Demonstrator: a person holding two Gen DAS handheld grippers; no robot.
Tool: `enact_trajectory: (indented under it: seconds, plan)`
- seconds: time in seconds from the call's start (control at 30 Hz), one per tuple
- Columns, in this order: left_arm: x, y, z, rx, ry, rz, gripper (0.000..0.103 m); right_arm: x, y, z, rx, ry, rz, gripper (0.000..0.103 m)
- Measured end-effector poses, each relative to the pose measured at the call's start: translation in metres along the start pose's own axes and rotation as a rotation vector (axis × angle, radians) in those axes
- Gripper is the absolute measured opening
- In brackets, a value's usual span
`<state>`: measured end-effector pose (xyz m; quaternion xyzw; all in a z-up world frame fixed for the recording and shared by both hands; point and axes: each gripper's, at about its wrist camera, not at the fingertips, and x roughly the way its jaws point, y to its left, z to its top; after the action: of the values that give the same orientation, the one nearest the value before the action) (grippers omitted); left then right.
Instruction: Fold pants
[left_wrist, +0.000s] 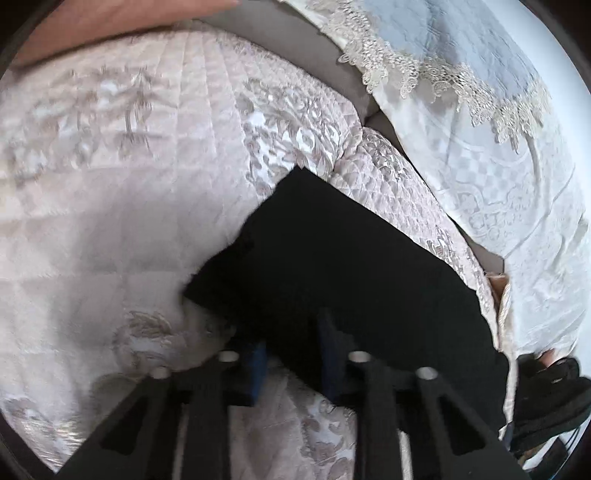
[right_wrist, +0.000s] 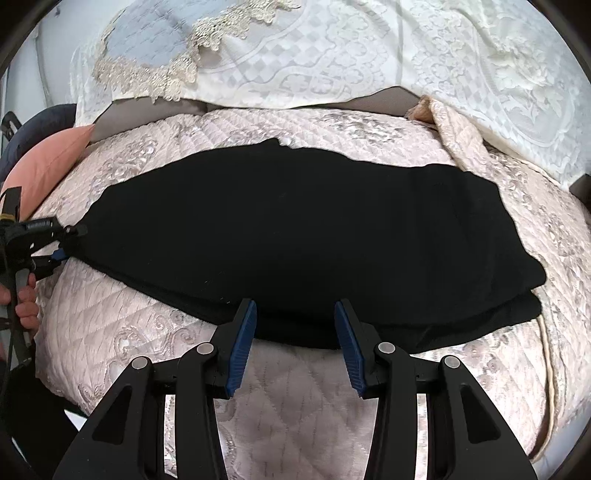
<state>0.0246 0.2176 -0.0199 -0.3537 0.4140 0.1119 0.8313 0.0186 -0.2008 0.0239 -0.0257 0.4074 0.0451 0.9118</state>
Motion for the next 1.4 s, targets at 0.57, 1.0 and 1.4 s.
enact_trajectory:
  seconds: [0.57, 1.0, 1.4]
  plan:
    - [-0.056, -0.025, -0.011, 0.195, -0.118, 0.094, 0.053, -0.012, -0.076, -0.008, 0.208, -0.022, -0.101, 0.045]
    - [-0.013, -0.173, -0.105, 0.79, 0.06, -0.15, 0.061, -0.011, -0.168, -0.01, 0.554, -0.09, -0.053, 0.048]
    - [0.013, -0.218, -0.155, 1.089, 0.086, -0.137, 0.062, 0.003, -0.192, -0.007, 0.674, -0.089, 0.007, 0.047]
